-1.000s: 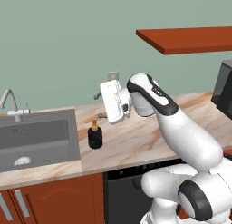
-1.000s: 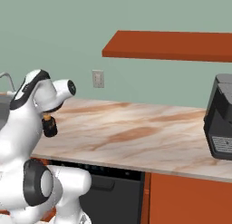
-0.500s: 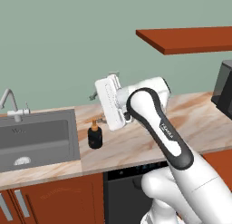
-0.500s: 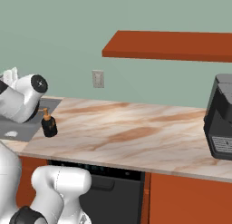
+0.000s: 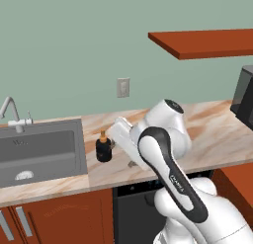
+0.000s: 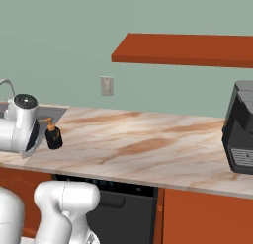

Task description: Restock the sink supplies by placing the sponge and soap dispenser on the counter and next to the sink. Make sure the soap dispenser is upright.

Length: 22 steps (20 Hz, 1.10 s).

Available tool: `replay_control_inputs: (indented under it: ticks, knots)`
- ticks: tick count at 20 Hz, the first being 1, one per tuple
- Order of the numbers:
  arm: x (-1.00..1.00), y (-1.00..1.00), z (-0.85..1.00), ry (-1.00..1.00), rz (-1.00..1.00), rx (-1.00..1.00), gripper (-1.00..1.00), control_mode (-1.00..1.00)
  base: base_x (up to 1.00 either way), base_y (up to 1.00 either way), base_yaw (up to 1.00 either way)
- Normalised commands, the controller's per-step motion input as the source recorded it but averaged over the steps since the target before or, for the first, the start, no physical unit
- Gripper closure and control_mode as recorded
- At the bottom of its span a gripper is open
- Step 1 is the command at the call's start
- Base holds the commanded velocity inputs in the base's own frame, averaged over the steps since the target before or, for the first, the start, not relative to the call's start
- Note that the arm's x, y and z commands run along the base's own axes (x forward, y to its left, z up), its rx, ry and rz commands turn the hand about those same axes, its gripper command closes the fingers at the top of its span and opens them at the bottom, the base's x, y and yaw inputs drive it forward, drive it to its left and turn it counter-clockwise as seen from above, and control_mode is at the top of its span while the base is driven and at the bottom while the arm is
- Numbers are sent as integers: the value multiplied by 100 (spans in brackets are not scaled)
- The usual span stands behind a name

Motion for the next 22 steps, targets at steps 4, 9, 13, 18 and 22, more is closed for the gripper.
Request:
replay_control_inputs:
  ticks: [4, 9, 13, 18, 22]
  knots:
    - [-69, -100, -49, 0, 8, -32, -100, -100, 0, 0, 0]
    - [-71, -100, -31, 0, 9, -24, -100, -100, 0, 0, 0]
    - [-29, -95, -31, -2, 15, -21, -100, -100, 0, 0, 0]
    - [3, -52, -1, -7, 15, -2, -100, -100, 0, 0, 0]
    - [1, -49, -21, -16, 22, 0, -100, -100, 0, 0, 0]
